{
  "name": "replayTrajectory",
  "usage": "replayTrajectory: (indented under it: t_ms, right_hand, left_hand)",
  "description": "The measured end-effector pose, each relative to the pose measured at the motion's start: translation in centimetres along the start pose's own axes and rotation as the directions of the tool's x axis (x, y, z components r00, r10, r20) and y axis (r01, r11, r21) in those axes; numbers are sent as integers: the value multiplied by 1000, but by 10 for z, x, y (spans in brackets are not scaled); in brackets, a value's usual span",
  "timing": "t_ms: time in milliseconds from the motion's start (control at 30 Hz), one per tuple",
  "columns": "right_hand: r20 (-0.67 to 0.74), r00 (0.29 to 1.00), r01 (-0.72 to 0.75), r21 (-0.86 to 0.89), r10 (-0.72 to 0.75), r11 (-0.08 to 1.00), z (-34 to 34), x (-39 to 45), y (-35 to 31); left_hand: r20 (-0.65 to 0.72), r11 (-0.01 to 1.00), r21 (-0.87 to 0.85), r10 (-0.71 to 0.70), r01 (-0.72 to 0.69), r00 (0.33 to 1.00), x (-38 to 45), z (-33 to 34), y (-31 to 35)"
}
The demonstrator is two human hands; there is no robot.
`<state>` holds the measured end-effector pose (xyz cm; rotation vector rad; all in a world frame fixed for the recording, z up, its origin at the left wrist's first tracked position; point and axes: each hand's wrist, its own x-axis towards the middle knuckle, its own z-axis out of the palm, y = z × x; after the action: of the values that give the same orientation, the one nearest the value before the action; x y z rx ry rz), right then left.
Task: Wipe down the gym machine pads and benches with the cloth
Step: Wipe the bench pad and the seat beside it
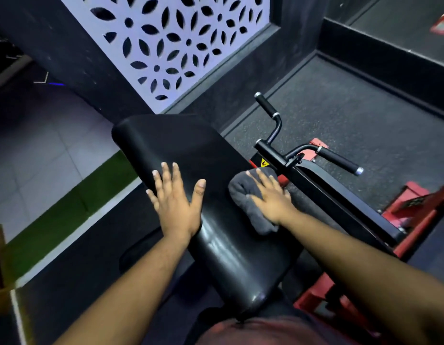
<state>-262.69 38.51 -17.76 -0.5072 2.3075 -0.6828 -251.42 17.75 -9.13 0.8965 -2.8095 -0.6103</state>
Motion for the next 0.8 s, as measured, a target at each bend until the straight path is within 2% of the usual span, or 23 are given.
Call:
replayTrajectory:
  t_ms: [67, 100, 200, 300, 367, 400, 500, 600, 667, 800]
  right_hand:
    - [-9, 994, -109, 38, 110, 993, 1, 17, -39]
    - [-7, 996, -87, 34, 88, 996, 4, 17, -62]
    - [14, 995, 99, -41, -99, 994, 14, -32, -111]
    - [-6, 990, 142, -57, -142, 988, 24, -80, -86]
    - [-21, 999, 37, -34, -38, 999, 28, -95, -43]
    - [-36, 997, -74, -30, 73, 997, 29, -98, -17]
    - [-62, 934, -352, 23, 353, 936, 27, -87, 47]
    - [-25, 908, -417, 39, 418, 908, 19, -50, 29]
    - [-11, 920, -391, 62, 393, 918, 12, -26, -15]
    - [-30, 985, -164, 101, 168, 981, 15, -15, -57]
  left_hand:
    - [-3, 1000, -16, 25, -25, 1000, 0, 1, -1]
    - [-14, 999, -31, 38, -38, 999, 0, 1, -2]
    - [-83, 978, -173, 108, -121, 991, -3, 0, -8]
    - [-149, 921, -252, 268, -298, 952, -13, 0, -15]
    - [-108, 888, -221, 389, -403, 915, -15, 1, -17]
    - [-64, 878, -191, 435, -439, 898, -15, 1, -19]
    - [75, 869, -23, 495, -495, 865, -10, 0, -18]
    - [178, 850, 109, 494, -516, 851, -6, -2, -14]
    - [216, 840, 158, 484, -520, 848, -6, -3, -12]
    - [233, 840, 195, 462, -507, 856, -3, -3, -10]
